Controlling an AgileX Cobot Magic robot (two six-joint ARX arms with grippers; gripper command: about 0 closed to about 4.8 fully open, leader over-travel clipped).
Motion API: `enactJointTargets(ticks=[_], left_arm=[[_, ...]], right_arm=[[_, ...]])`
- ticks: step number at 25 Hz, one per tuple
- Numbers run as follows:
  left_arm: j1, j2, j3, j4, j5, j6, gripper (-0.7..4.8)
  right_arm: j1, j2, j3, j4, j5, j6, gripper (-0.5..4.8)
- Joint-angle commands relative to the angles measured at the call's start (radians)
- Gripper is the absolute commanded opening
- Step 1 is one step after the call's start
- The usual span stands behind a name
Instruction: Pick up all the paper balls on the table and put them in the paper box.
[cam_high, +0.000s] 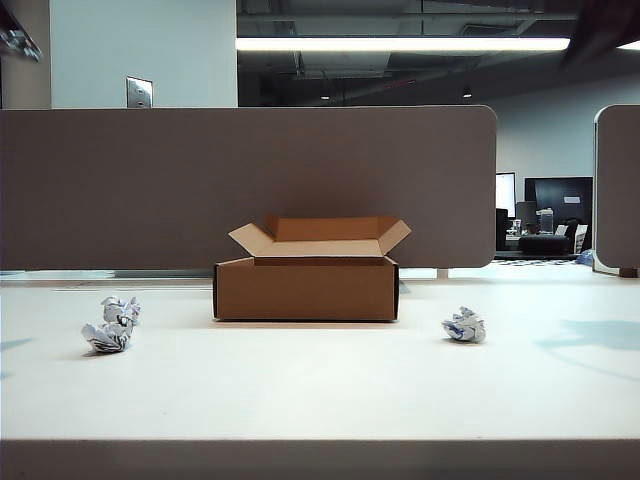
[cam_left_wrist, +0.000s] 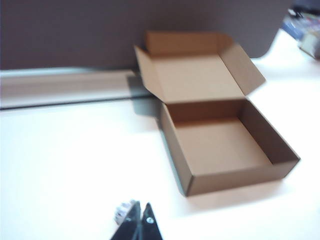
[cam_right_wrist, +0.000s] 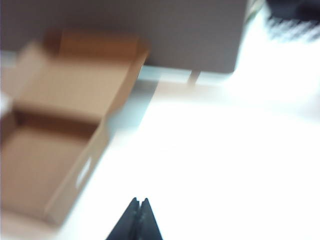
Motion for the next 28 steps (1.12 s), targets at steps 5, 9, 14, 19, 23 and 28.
enactJointTargets(ticks=[5, 9, 14, 19, 23, 28], left_arm=[[-0.046, 0.142, 0.001, -0.087, 0.06, 0.099, -0.06], [-0.075, 0.212, 0.001, -0.125, 0.071, 0.164, 0.03], [-0.091, 0.291, 0.001, -0.125, 0.08, 0.19, 1.34], [-0.1, 0.38, 0.001, -0.124, 0.081, 0.191, 1.62], [-0.117, 0.444, 0.002, -0.116, 0.054, 0.191, 1.86], [-0.127, 0.503, 0.002, -0.116, 0.054, 0.19, 1.88]], right_arm=[[0.06, 0.167, 0.025, 0.003, -0.001, -0.051, -0.09], [0.078, 0.255, 0.025, -0.004, -0.006, -0.05, -0.08], [0.116, 0.352, 0.025, -0.005, -0.009, -0.05, 1.96], [0.156, 0.407, 0.025, -0.018, 0.026, -0.039, 2.49], [0.171, 0.419, 0.025, -0.018, 0.029, -0.037, 3.2], [0.178, 0.428, 0.025, -0.026, 0.041, 0.005, 3.2]])
